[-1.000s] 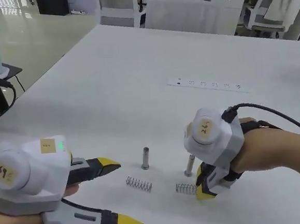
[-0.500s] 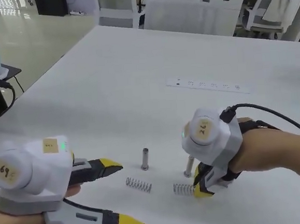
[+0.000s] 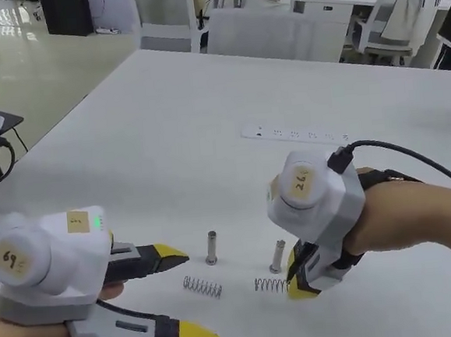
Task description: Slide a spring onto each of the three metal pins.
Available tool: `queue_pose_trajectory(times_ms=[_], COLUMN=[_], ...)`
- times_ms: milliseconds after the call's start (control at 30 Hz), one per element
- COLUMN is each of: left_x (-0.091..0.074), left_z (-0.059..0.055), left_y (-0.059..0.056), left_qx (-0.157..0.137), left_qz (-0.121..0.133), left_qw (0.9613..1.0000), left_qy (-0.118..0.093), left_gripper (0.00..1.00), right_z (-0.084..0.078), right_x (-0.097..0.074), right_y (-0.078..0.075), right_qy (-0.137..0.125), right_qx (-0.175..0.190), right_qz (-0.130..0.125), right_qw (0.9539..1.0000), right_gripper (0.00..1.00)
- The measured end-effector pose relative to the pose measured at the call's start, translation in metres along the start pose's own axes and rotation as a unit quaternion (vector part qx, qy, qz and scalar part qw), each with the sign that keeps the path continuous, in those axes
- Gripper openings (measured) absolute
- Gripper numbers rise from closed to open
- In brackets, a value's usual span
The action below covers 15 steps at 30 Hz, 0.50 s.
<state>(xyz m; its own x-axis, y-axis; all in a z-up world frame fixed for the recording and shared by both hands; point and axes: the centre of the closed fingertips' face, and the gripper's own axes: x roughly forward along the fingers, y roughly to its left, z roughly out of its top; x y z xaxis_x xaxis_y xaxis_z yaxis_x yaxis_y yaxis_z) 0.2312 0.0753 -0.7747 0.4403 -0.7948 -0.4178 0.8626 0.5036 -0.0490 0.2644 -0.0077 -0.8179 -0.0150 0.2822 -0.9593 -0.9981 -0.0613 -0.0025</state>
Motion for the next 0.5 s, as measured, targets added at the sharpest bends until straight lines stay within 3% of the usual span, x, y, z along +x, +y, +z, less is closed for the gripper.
queue_pose_trajectory(times_ms=[167, 500], left_x=[-0.002, -0.002], left_z=[0.007, 0.021], left_y=[0.000, -0.007], left_qx=[0.008, 0.032], left_qz=[-0.001, -0.010], left_qw=[1.0000, 0.9994], left_qy=[-0.004, -0.010], left_gripper=[0.52, 0.42], right_z=[0.015, 0.033], right_x=[-0.011, -0.026], right_y=[0.009, 0.017], right_qy=[-0.018, -0.026], right_qx=[-0.012, -0.034], right_qz=[0.004, -0.002], right_qw=[0.9998, 0.9991], right_gripper=[0.08, 0.08])
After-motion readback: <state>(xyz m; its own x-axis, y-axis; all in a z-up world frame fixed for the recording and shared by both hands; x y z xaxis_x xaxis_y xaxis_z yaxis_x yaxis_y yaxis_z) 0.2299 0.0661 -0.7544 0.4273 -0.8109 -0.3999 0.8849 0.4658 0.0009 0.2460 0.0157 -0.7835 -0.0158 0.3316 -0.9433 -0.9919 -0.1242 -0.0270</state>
